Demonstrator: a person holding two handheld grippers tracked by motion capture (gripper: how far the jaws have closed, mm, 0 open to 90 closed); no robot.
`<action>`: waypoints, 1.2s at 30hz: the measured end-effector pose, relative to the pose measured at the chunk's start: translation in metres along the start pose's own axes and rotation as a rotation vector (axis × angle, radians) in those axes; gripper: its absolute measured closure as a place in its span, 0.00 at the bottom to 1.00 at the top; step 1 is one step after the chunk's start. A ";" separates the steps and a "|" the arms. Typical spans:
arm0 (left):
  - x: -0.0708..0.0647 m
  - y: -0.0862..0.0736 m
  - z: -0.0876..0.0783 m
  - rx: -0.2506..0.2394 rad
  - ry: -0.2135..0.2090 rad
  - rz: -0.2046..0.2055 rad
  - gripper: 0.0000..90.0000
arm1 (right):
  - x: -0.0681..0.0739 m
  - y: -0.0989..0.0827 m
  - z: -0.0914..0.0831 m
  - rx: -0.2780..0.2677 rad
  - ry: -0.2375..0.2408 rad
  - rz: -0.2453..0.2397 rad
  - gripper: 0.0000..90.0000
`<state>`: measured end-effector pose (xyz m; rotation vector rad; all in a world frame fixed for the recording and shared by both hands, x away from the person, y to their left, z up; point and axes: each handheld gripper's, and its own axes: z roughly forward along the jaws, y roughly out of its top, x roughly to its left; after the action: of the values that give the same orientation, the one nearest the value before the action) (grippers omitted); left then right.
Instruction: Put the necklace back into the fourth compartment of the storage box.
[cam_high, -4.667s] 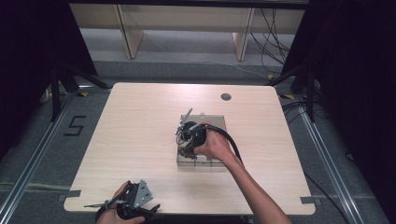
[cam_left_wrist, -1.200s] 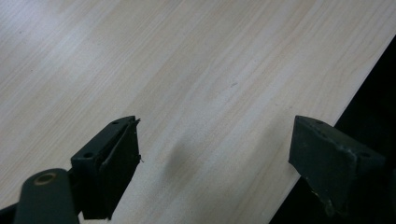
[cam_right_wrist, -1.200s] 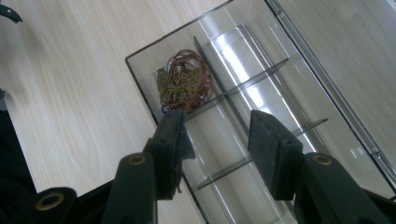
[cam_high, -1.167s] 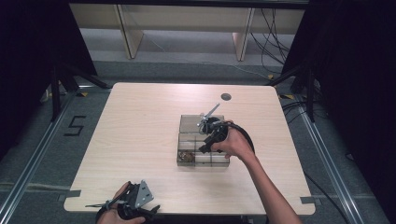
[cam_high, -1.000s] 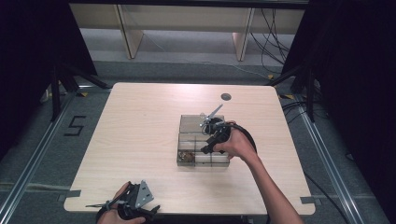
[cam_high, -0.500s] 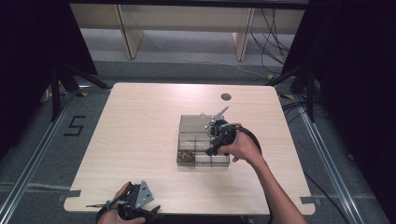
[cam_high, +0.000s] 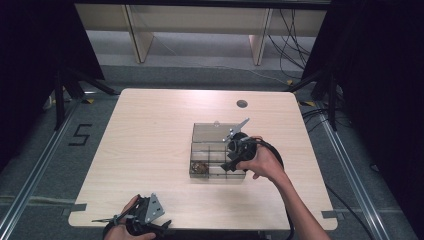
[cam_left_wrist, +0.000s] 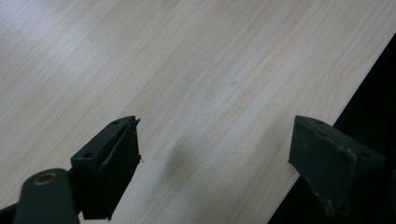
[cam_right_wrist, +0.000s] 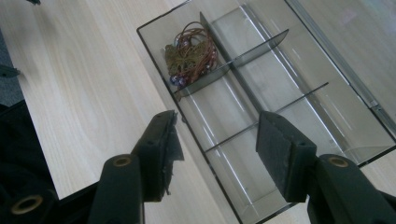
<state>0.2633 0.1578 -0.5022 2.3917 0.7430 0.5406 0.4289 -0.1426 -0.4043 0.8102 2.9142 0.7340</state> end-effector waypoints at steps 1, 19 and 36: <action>0.000 0.000 0.000 0.000 0.000 0.000 0.17 | 0.001 -0.001 0.000 -0.005 -0.005 -0.005 0.54; -0.001 0.000 0.001 -0.003 0.003 -0.003 0.17 | 0.010 -0.028 -0.007 -0.040 0.009 -0.023 0.53; -0.001 0.000 0.001 -0.002 0.001 -0.004 0.17 | 0.011 -0.045 -0.008 -0.072 0.006 0.004 0.50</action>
<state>0.2632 0.1572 -0.5029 2.3876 0.7469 0.5407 0.3961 -0.1743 -0.4167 0.8088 2.8740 0.8376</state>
